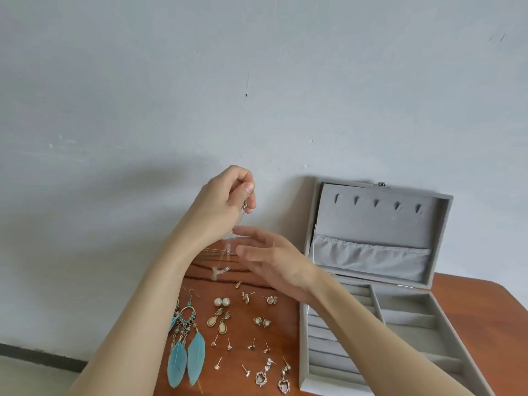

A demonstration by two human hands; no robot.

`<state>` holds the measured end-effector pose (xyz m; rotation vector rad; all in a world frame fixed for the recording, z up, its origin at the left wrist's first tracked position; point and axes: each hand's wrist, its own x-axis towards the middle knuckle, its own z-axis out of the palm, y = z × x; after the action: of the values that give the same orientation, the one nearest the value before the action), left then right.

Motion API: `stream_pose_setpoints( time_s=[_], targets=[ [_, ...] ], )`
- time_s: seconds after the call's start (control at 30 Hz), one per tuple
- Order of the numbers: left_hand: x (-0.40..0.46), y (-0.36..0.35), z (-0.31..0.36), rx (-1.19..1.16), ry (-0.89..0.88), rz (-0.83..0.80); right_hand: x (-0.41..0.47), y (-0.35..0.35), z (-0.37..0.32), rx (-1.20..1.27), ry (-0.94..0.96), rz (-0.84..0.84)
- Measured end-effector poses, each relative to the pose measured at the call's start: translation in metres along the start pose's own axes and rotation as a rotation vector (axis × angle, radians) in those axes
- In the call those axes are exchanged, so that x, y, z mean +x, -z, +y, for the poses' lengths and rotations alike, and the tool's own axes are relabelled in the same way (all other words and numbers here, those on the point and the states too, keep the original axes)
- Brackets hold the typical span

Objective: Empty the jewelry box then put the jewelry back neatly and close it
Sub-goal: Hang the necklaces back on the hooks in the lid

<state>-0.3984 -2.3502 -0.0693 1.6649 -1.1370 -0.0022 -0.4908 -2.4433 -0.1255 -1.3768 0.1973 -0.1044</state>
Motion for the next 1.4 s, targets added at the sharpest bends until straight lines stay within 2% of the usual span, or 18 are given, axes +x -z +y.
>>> stream_pose_setpoints(
  time_s=[0.13,0.3,0.43,0.53,0.63,0.73,0.83,0.9,1.0,1.07,1.13,1.23,1.4],
  targets=[
    [-0.008,-0.002,0.012,-0.101,0.004,-0.001,-0.027,0.006,-0.004,-0.085,-0.012,-0.054],
    [-0.013,-0.016,0.029,-0.214,0.033,-0.017,-0.061,0.023,-0.011,0.181,-0.066,-0.179],
    [-0.019,-0.029,0.032,-0.430,0.105,-0.003,-0.082,0.042,-0.017,0.216,-0.103,-0.138],
    [-0.020,-0.034,0.029,-0.364,0.149,0.041,-0.096,0.058,-0.032,0.012,-0.080,0.031],
    [-0.020,-0.037,0.024,-0.182,0.197,0.034,-0.106,0.070,-0.061,-0.250,-0.001,0.177],
    [-0.022,-0.043,0.019,-0.004,0.197,0.033,-0.107,0.067,-0.093,-0.683,0.064,0.242],
    [-0.024,-0.055,0.025,-0.197,0.208,0.066,-0.099,0.056,-0.114,-0.952,0.094,0.198],
    [-0.026,-0.064,0.032,-0.412,0.246,0.003,-0.097,0.051,-0.124,-1.007,0.113,0.170],
    [-0.029,-0.076,0.043,-0.652,0.294,-0.217,-0.098,0.050,-0.133,-1.005,0.156,0.159],
    [-0.032,-0.080,0.052,-0.782,0.346,-0.375,-0.101,0.052,-0.135,-0.958,0.185,0.178],
    [-0.035,-0.081,0.059,-0.827,0.362,-0.458,-0.103,0.057,-0.136,-0.900,0.211,0.227],
    [-0.036,-0.078,0.061,-0.716,0.301,-0.397,-0.107,0.067,-0.135,-0.835,0.225,0.279],
    [-0.032,-0.068,0.056,-0.245,0.189,-0.217,-0.106,0.079,-0.118,-0.849,0.154,0.269]
  ],
)
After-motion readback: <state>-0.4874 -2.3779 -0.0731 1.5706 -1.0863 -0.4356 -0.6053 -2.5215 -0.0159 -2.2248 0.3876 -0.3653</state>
